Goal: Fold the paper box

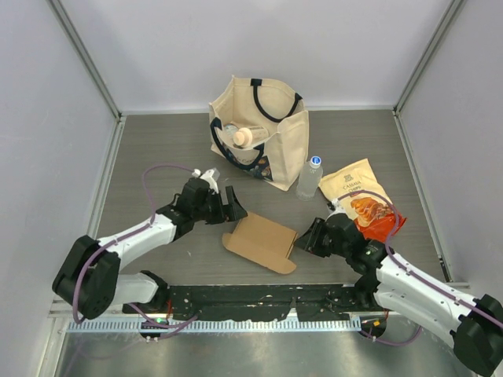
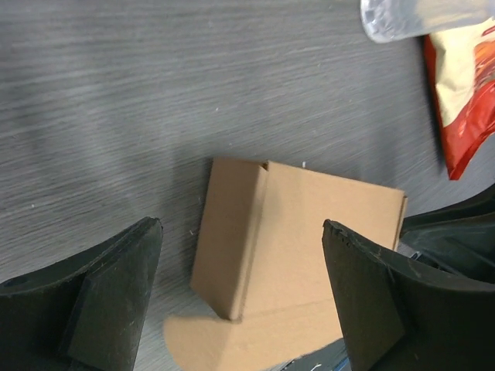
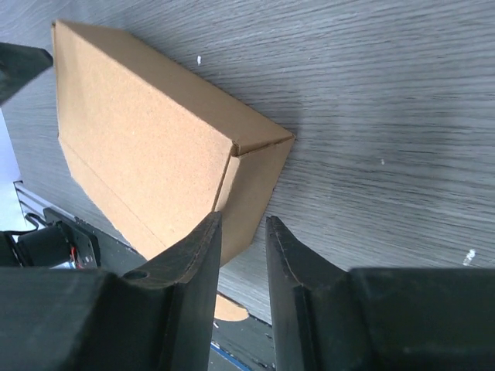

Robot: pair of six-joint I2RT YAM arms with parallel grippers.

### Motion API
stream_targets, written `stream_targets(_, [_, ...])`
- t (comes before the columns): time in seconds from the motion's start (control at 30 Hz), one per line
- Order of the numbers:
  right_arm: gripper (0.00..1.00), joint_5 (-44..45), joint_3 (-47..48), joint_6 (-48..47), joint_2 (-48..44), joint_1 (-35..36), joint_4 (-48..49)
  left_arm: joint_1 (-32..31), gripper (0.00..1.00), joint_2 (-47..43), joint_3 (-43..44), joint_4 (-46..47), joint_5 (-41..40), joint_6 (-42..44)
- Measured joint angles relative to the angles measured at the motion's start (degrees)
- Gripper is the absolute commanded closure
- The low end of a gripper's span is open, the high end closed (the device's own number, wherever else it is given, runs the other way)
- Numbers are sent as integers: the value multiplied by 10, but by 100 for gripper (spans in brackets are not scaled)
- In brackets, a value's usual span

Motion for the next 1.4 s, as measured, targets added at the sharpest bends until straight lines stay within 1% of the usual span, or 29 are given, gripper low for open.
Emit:
stream_targets(0.13, [68, 15, -6, 6, -15, -6, -11, 2, 10, 33, -7, 10, 21, 1])
stream_targets(0.4, [68, 27, -10, 14, -29, -9, -24, 5, 11, 40, -17, 47, 64, -2])
stream_targets(0.5, [68, 34, -10, 14, -28, -10, -27, 5, 14, 54, -30, 78, 97, -18])
stream_targets(0.6, [68, 35, -10, 17, -23, -10, -22, 5, 20, 71, -52, 117, 129, -44])
stream_targets(0.63, [65, 35, -10, 18, -21, -10, -20, 5, 26, 74, -61, 134, 140, -52])
stream_targets(0.7, [59, 37, -10, 18, -21, -10, -18, 6, 33, 80, -82, 173, 163, -80])
stream_targets(0.73, [54, 37, -10, 17, -21, -11, -19, 6, 40, 84, -87, 187, 171, -90])
stream_targets(0.8, [47, 43, -7, 5, -21, -11, -27, 7, 45, 95, -95, 225, 185, -115])
stream_targets(0.83, [40, 49, -1, -4, -20, -12, -39, 10, 50, 101, -97, 243, 191, -128])
stream_targets(0.87, [34, 57, 6, -17, -19, -12, -52, 12, 51, 104, -99, 257, 196, -142])
stream_targets(0.93, [27, 75, 32, -39, -16, -11, -84, 12, 55, 105, -103, 279, 204, -167])
stream_targets(1.03, [25, 106, 87, -82, -1, -2, -115, 16, 58, 94, -112, 291, 216, -207])
stream_targets(1.1, [24, 132, 137, -118, 21, 23, -122, 23, 59, 74, -117, 277, 219, -231])
stream_targets(1.17, [22, 164, 196, -163, 58, 69, -125, 34, 59, 50, -116, 245, 219, -251])
stream_targets(1.2, [21, 193, 227, -192, 81, 106, -125, 44, 59, 35, -116, 222, 219, -264])
stream_targets(1.27, [20, 256, 285, -251, 133, 206, -125, 64, 59, 7, -110, 160, 219, -286])
stream_targets(1.33, [20, 294, 330, -306, 180, 294, -121, 85, 57, -7, -100, 97, 222, -304])
stream_targets(1.4, [20, 312, 371, -383, 232, 361, -107, 103, 58, -12, -95, 51, 231, -322])
